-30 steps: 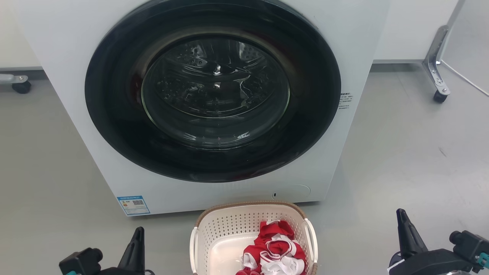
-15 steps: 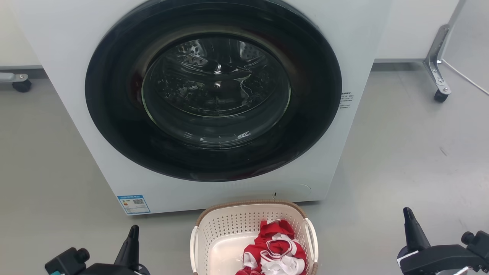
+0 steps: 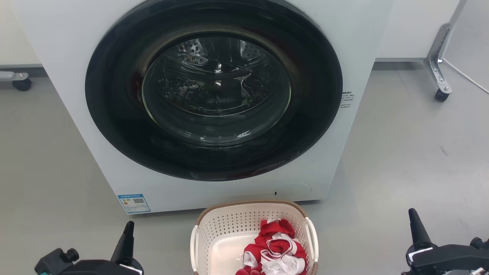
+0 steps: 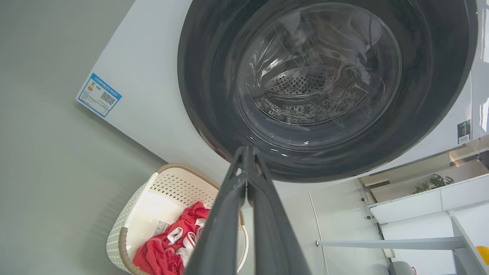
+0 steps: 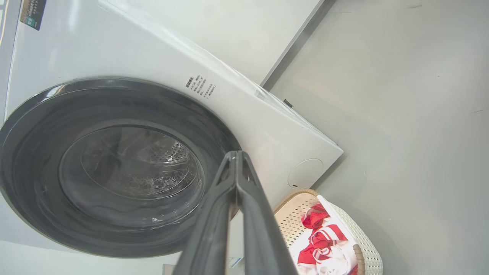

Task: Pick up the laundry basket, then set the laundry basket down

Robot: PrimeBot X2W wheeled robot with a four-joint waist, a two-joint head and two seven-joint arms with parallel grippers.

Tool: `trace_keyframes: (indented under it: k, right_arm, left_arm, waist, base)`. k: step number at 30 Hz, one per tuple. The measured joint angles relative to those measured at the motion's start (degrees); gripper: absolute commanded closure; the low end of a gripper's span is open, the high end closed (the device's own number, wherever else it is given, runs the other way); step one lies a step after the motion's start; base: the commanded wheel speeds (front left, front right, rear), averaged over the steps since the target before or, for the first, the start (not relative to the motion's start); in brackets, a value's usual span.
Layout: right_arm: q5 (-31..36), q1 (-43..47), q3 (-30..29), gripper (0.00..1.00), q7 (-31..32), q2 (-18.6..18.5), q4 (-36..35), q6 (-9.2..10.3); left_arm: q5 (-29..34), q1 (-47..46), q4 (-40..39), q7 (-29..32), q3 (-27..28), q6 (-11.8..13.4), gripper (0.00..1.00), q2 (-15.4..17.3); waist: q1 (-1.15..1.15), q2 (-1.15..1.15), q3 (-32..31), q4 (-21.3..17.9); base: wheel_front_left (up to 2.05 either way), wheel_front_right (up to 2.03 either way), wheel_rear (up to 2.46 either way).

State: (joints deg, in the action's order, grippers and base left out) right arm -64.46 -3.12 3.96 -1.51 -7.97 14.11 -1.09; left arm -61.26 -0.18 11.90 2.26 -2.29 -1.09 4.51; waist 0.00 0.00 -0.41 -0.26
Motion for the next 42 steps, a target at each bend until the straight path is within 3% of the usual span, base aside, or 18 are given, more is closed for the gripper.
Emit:
trace_keyframes:
  k: [42]
  right_arm:
    - [-26.95,-2.09,-11.59,1.00,8.01,5.42,2.94,-5.73]
  left_arm:
    - [-30.44,-4.36,4.82,4.23,7.54,-5.95,1.00,-2.01]
  waist:
    - [0.00,0.00,0.51,0.26]
  base:
    - [0.00,0.00,0.00]
